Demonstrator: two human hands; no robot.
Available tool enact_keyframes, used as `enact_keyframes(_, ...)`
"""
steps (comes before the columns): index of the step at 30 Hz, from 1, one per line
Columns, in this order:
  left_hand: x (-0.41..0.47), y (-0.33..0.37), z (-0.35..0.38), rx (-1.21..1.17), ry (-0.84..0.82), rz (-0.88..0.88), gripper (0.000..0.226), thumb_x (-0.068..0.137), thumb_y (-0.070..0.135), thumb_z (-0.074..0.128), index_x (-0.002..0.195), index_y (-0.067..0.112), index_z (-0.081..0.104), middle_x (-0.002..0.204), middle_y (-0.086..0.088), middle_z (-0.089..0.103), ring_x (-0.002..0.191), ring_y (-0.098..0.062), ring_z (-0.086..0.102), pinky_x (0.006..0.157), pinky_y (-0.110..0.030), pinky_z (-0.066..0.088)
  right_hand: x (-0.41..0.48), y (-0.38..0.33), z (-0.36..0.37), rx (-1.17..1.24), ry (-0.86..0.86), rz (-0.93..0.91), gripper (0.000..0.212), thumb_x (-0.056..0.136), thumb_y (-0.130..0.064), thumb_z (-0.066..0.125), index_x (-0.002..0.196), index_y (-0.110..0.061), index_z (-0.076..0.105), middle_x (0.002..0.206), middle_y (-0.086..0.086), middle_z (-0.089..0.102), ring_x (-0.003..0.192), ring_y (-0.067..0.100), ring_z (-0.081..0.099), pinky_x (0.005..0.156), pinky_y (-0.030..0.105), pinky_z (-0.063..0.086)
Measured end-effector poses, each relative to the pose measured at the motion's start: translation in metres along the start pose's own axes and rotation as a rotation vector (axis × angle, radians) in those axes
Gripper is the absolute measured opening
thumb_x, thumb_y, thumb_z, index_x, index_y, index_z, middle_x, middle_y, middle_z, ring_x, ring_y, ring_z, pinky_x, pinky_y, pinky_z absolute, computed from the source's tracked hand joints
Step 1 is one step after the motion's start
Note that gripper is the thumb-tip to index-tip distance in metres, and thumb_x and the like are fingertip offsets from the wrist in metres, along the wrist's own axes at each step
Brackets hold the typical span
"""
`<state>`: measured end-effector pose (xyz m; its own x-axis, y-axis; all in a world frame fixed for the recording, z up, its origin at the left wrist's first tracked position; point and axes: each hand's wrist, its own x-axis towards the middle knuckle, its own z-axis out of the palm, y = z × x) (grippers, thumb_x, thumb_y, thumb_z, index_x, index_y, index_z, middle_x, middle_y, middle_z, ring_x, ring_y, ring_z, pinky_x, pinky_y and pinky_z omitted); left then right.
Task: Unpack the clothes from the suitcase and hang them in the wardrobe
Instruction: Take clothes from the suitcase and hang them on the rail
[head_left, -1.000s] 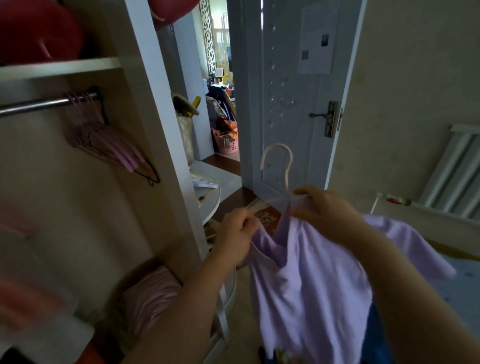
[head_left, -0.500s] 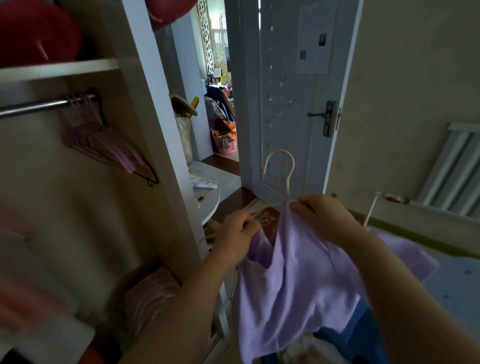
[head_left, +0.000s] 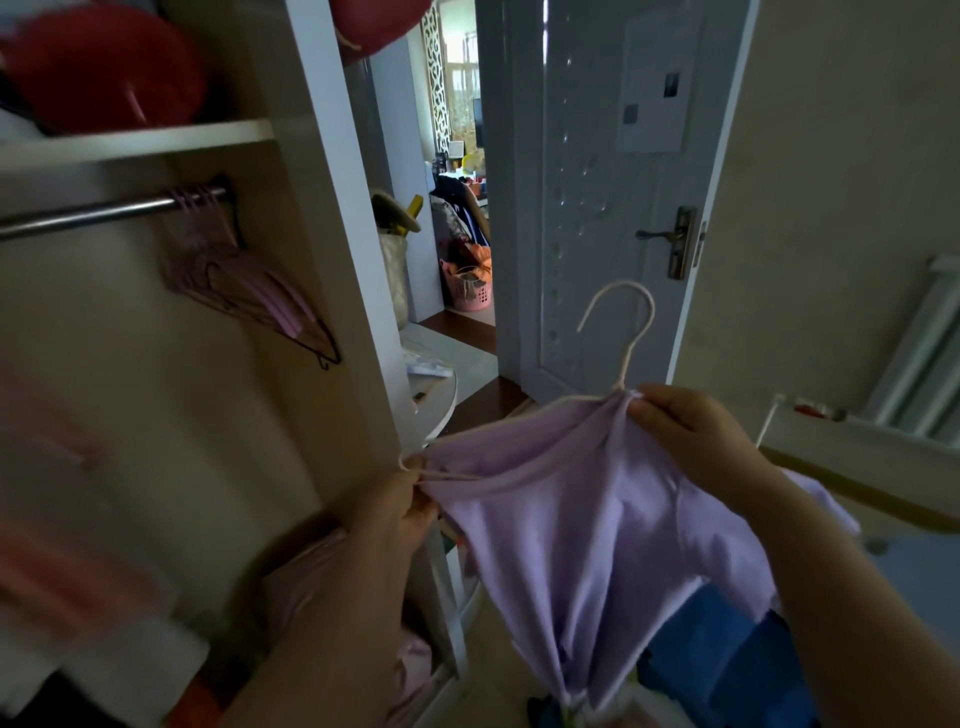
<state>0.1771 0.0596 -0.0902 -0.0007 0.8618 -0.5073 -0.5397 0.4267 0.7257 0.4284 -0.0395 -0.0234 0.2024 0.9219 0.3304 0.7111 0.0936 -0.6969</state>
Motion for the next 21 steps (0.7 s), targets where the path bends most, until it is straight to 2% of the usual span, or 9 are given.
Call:
enact_keyframes(4, -0.001, 0.006, -0.008, 0.261, 0.018, 0.15, 0.021, 0.096, 0.009, 0.051, 0.08, 0.001, 0.063, 0.088, -0.014, 0.064, 0.081, -0.023, 0.06, 0.082, -0.035, 0.051, -0.001, 0.004, -0.001, -0.068, 0.034, -0.047, 0.018, 0.093, -0.014, 0.056, 0.096, -0.002, 0.069, 0.09, 0.011, 0.068, 0.087, 0.024, 0.061, 0.07, 0.022, 0.034)
enact_keyframes(7, 0.012, 0.01, -0.017, 0.6, 0.087, 0.356, 0.022, 0.087, 0.03, 0.065, 0.066, 0.028, 0.073, 0.083, -0.005, 0.072, 0.086, -0.028, 0.065, 0.09, -0.046, 0.052, 0.0, 0.004, 0.003, -0.159, 0.061, -0.1, 0.017, 0.09, -0.011, 0.059, 0.096, 0.002, 0.069, 0.096, 0.018, 0.07, 0.091, 0.03, 0.063, 0.074, 0.026, 0.037)
enact_keyframes(8, 0.008, 0.012, -0.013, 0.667, 0.096, 0.396, 0.02, 0.085, 0.033, 0.067, 0.066, 0.035, 0.073, 0.08, 0.0, 0.072, 0.088, -0.029, 0.066, 0.09, -0.05, 0.052, 0.0, 0.003, 0.006, -0.18, 0.057, -0.111, 0.017, 0.09, -0.011, 0.06, 0.098, 0.0, 0.07, 0.099, 0.017, 0.07, 0.094, 0.031, 0.063, 0.078, 0.029, 0.039)
enact_keyframes(10, -0.009, 0.014, 0.002, 0.708, 0.011, 0.418, 0.016, 0.085, 0.029, 0.068, 0.07, 0.03, 0.073, 0.081, 0.0, 0.072, 0.088, -0.028, 0.066, 0.086, -0.048, 0.054, -0.001, 0.003, 0.014, -0.19, 0.046, -0.116, 0.017, 0.091, -0.013, 0.059, 0.099, -0.003, 0.07, 0.1, 0.014, 0.07, 0.095, 0.03, 0.063, 0.076, 0.03, 0.041)
enact_keyframes(12, -0.027, 0.013, 0.023, 0.652, -0.194, 0.378, 0.013, 0.09, 0.02, 0.062, 0.083, 0.021, 0.073, 0.085, -0.004, 0.071, 0.085, -0.023, 0.066, 0.078, -0.037, 0.056, -0.002, 0.004, 0.024, -0.158, 0.041, -0.109, 0.015, 0.092, -0.014, 0.057, 0.094, -0.005, 0.069, 0.091, 0.012, 0.069, 0.089, 0.029, 0.063, 0.071, 0.028, 0.037)
enact_keyframes(14, -0.034, 0.014, 0.034, 0.749, -0.322, 0.468, 0.019, 0.095, 0.015, 0.054, 0.104, 0.011, 0.071, 0.09, -0.004, 0.069, 0.085, -0.017, 0.063, 0.079, -0.029, 0.055, -0.003, 0.005, 0.031, -0.1, 0.051, -0.086, 0.015, 0.092, -0.015, 0.057, 0.082, -0.007, 0.066, 0.078, 0.008, 0.065, 0.079, 0.027, 0.061, 0.065, 0.028, 0.033)
enact_keyframes(16, -0.024, 0.019, 0.033, 1.136, -0.301, 0.724, 0.026, 0.096, 0.017, 0.052, 0.118, 0.018, 0.066, 0.106, -0.002, 0.064, 0.098, -0.016, 0.059, 0.09, -0.032, 0.051, -0.004, 0.007, 0.031, -0.013, 0.076, -0.02, 0.019, 0.093, -0.016, 0.056, 0.079, -0.005, 0.064, 0.074, 0.011, 0.065, 0.074, 0.026, 0.059, 0.063, 0.029, 0.033)
enact_keyframes(18, -0.016, 0.024, 0.028, 1.463, -0.257, 0.911, 0.028, 0.093, 0.022, 0.056, 0.119, 0.026, 0.065, 0.11, -0.001, 0.06, 0.103, -0.018, 0.055, 0.092, -0.038, 0.048, -0.004, 0.005, 0.028, 0.06, 0.107, 0.034, 0.02, 0.094, -0.017, 0.055, 0.081, -0.004, 0.066, 0.076, 0.015, 0.066, 0.073, 0.022, 0.057, 0.063, 0.029, 0.036)
enact_keyframes(21, -0.017, 0.025, 0.026, 1.502, -0.235, 1.034, 0.016, 0.09, 0.028, 0.06, 0.103, 0.032, 0.069, 0.096, 0.004, 0.065, 0.093, -0.02, 0.057, 0.082, -0.045, 0.051, -0.003, 0.0, 0.029, 0.067, 0.107, 0.023, 0.022, 0.094, -0.019, 0.054, 0.088, -0.002, 0.067, 0.08, 0.015, 0.068, 0.077, 0.026, 0.06, 0.071, 0.033, 0.044)
